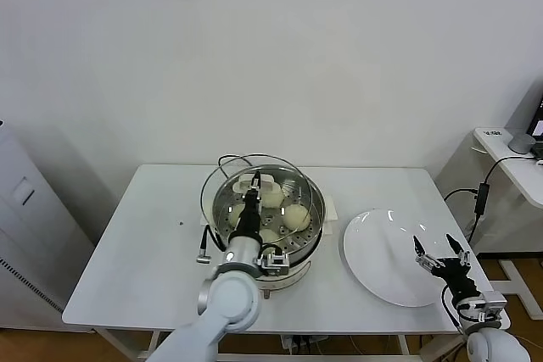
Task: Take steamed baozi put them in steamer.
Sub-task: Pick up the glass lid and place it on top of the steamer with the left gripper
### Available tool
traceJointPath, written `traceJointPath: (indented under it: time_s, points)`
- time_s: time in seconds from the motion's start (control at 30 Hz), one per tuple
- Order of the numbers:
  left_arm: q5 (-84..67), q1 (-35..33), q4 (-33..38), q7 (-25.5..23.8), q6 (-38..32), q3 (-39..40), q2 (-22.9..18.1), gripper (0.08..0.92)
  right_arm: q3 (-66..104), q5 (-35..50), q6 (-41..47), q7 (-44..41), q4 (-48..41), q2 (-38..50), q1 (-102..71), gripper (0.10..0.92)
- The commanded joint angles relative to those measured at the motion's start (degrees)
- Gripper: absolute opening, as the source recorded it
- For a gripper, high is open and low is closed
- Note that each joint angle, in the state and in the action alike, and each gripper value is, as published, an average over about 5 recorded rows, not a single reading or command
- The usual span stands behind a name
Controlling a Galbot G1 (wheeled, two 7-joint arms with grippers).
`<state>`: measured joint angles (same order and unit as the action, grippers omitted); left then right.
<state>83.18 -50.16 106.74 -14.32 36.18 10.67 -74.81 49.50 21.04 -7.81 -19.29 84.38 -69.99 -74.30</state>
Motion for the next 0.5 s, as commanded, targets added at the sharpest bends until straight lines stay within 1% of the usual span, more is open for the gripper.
traceJointPath:
  time_s: [0.03, 0.5]
  points:
    - [0.5, 0.4, -3.1, 0.5, -0.2, 1.6, -1.6, 0.107, 0.1, 0.0, -0.1, -0.1, -0.1, -0.1, -0.1, 0.823]
    - [0.6, 0.0, -3.4, 0.8, -0.4, 2.1, -2.1, 0.107, 0.2, -0.1, -0.1, -0.4, -0.6, -0.5, 0.0, 0.823]
